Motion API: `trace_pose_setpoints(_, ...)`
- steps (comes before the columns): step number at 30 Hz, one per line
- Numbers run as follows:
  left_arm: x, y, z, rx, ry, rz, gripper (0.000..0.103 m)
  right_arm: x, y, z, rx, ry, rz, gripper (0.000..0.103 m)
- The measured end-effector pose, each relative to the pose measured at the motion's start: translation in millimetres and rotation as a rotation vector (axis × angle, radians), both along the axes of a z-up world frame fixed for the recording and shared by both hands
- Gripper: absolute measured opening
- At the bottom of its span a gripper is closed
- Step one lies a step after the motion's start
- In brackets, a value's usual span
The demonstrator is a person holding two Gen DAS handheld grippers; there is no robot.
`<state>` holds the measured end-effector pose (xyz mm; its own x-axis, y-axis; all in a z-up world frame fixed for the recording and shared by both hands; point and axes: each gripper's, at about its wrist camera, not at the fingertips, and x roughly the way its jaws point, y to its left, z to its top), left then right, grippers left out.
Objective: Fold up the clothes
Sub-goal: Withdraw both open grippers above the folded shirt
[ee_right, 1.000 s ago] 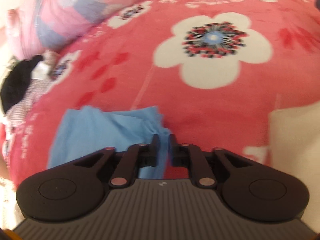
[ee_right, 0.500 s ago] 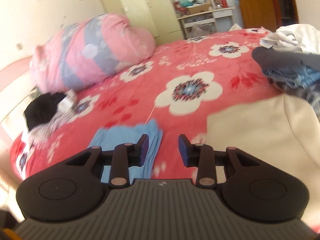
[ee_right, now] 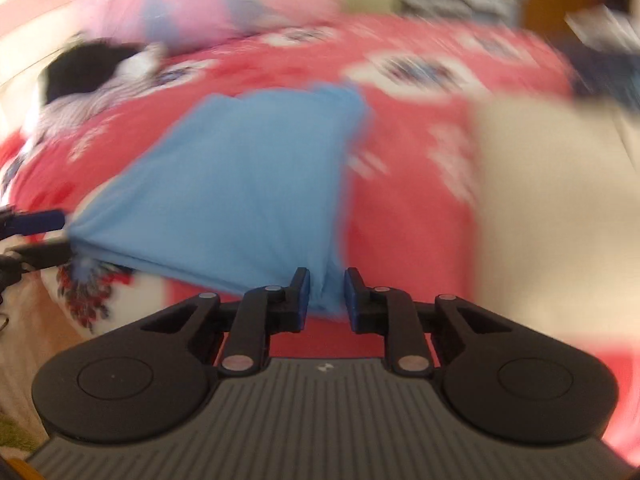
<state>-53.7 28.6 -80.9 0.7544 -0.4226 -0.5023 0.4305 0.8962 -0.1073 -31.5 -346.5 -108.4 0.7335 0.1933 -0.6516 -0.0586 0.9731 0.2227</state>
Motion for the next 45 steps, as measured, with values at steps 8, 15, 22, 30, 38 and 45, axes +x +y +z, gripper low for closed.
trace_pose_setpoints(8,19,2,30,0.167,-0.065,0.066,0.058,-8,34,53,-0.051,-0.199,0.053,0.014)
trace_pose_setpoints(15,34,-11,7,0.308,0.020,0.044,0.047,17,34,5,-0.082,-0.082,0.027,0.012)
trace_pose_setpoints(22,18,-7,-8,0.402,0.037,0.029,0.042,-18,-4,-1,0.087,-0.046,-0.093,0.012)
trace_pose_setpoints(30,35,-29,19,0.222,-0.011,0.015,0.054,3,24,28,0.110,-0.181,-0.058,0.013)
trace_pose_setpoints(38,28,-65,-22,0.266,0.026,-0.058,0.057,13,45,-14,0.028,-0.102,-0.050,0.013)
trace_pose_setpoints(45,16,-44,-5,0.218,-0.008,-0.035,0.057,-4,34,3,0.077,-0.096,-0.042,0.015)
